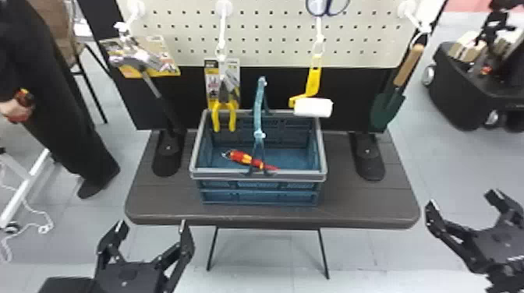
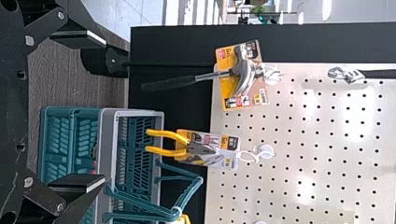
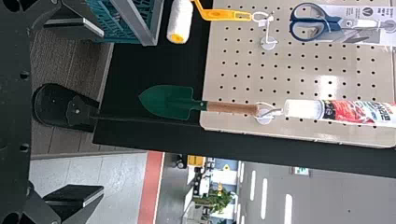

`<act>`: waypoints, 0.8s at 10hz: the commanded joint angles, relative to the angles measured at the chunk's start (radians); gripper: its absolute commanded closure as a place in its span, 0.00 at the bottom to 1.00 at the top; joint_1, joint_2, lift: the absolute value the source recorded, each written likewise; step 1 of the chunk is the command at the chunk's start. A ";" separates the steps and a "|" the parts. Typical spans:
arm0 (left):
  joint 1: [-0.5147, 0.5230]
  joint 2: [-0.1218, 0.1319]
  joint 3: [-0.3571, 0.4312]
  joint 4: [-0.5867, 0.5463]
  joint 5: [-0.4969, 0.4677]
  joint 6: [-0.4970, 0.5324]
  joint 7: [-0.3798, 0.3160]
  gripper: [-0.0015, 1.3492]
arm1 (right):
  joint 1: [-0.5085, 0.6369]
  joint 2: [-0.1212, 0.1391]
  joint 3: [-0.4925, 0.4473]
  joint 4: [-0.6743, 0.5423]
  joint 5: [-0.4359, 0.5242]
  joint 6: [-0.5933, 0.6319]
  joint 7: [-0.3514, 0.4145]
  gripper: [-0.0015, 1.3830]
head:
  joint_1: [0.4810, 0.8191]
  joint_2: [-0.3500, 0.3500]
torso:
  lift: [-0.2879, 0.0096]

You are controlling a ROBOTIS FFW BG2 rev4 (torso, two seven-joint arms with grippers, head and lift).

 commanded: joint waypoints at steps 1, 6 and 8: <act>0.002 0.002 -0.003 -0.001 0.000 0.000 0.000 0.20 | 0.000 0.002 0.000 0.000 0.000 0.000 0.000 0.09 | 1.00 0.51 | 0.63; 0.000 0.003 -0.001 -0.001 0.002 0.002 0.000 0.20 | -0.005 0.002 0.000 0.000 -0.001 0.000 0.000 0.09 | 1.00 0.51 | 0.63; 0.000 0.008 -0.003 -0.001 0.002 0.002 0.000 0.20 | -0.009 0.002 0.000 -0.049 -0.004 0.037 0.002 0.09 | 1.00 0.51 | 0.63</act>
